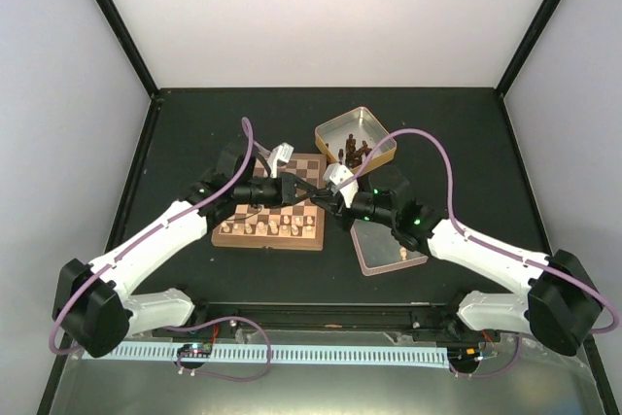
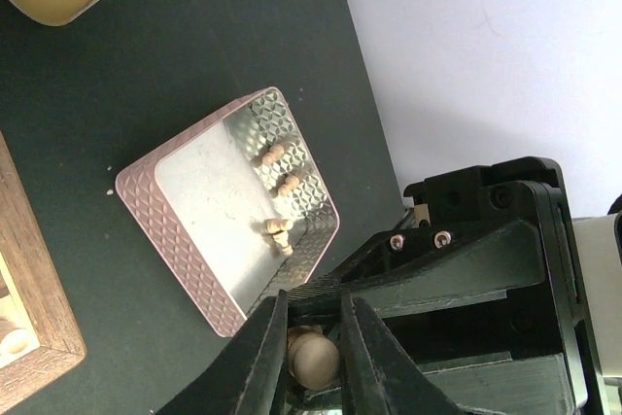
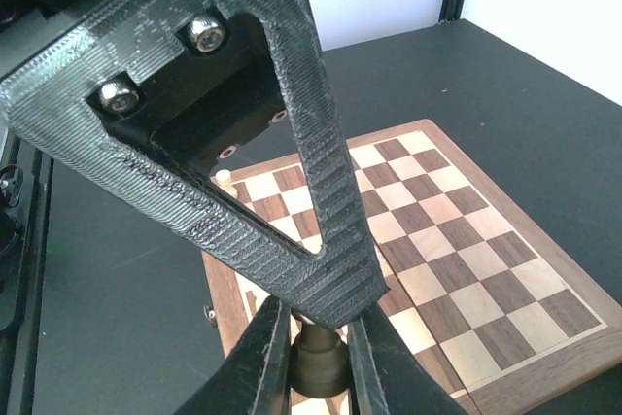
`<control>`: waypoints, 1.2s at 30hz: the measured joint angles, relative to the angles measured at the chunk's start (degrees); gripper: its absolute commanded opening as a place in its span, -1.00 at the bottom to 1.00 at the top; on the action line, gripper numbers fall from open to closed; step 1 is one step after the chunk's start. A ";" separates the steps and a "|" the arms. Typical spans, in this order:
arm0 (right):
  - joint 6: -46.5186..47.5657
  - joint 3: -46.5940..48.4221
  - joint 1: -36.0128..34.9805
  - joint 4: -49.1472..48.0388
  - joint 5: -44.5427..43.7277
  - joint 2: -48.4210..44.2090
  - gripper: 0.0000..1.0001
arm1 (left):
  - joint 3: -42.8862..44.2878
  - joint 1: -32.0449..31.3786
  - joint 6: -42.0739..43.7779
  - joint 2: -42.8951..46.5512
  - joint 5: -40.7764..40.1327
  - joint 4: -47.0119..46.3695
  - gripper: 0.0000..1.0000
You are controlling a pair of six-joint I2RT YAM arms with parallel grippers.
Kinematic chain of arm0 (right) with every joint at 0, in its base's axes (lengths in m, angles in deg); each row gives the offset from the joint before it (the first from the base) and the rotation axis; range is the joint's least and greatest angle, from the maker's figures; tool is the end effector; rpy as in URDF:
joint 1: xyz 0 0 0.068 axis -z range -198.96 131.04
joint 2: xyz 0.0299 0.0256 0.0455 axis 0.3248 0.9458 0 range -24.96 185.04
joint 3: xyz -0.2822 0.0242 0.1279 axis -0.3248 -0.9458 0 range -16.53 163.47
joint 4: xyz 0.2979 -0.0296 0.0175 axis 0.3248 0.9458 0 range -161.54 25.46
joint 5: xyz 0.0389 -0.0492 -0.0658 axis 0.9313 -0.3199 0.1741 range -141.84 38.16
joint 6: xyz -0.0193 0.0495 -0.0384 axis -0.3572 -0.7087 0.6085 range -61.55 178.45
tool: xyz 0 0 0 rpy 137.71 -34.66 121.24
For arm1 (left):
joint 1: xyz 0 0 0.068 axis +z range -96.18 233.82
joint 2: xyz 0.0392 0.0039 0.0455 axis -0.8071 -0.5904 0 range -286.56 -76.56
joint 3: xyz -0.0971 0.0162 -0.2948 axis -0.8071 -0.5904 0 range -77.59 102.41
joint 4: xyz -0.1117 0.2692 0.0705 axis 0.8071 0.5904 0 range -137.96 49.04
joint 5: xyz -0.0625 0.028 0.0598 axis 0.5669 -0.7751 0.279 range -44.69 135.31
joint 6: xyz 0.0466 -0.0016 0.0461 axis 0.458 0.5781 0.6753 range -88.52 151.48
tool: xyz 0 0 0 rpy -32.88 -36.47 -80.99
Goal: Set up the chess pieces on the board
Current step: Place the chess piece on the chessboard.
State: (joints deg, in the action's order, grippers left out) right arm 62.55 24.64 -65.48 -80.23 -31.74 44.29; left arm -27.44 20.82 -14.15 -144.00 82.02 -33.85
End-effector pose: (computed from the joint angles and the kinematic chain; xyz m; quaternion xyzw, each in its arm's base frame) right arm 0.1992 0.2360 0.2748 -0.4347 0.6833 0.3386 0.4790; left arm 0.2287 -0.1852 0.3057 0.0621 0.8396 -0.5068 0.1855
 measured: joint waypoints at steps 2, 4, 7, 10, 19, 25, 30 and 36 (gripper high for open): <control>-0.20 0.00 -0.02 -0.02 -0.02 0.11 -0.79 | -0.28 0.17 -0.28 0.09 0.00 -0.02 -0.83; -0.39 0.02 -0.02 -0.15 0.00 0.33 -0.77 | -0.55 0.33 -0.39 0.37 -0.07 0.00 -0.94; -0.83 0.26 -0.07 -0.31 0.00 0.85 -0.64 | -0.92 0.42 -0.48 0.79 -0.50 0.00 -0.97; -1.46 0.55 -0.13 -0.52 -0.20 1.40 -0.22 | -0.94 0.52 -0.44 1.07 -0.90 0.48 -0.97; -6.38 0.11 -0.17 -1.53 -1.62 -0.85 0.30 | -0.81 0.83 5.09 4.13 -12.15 9.27 -0.97; -13.64 -3.45 -0.17 -0.96 -5.99 -8.28 0.31 | -1.05 2.51 9.07 5.77 -31.63 17.94 -0.97; -21.09 -3.74 -0.17 2.75 -12.96 -9.53 0.29 | -4.22 6.82 10.60 6.36 -40.57 19.91 -0.97; -26.40 -4.79 -0.17 6.58 -17.75 -8.87 0.29 | -6.08 12.35 12.07 3.17 -43.82 20.55 -0.97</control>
State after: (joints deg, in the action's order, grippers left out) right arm 36.15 19.85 -65.65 -73.65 -49.49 35.42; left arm -33.52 33.17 -2.08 -140.83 38.20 -13.30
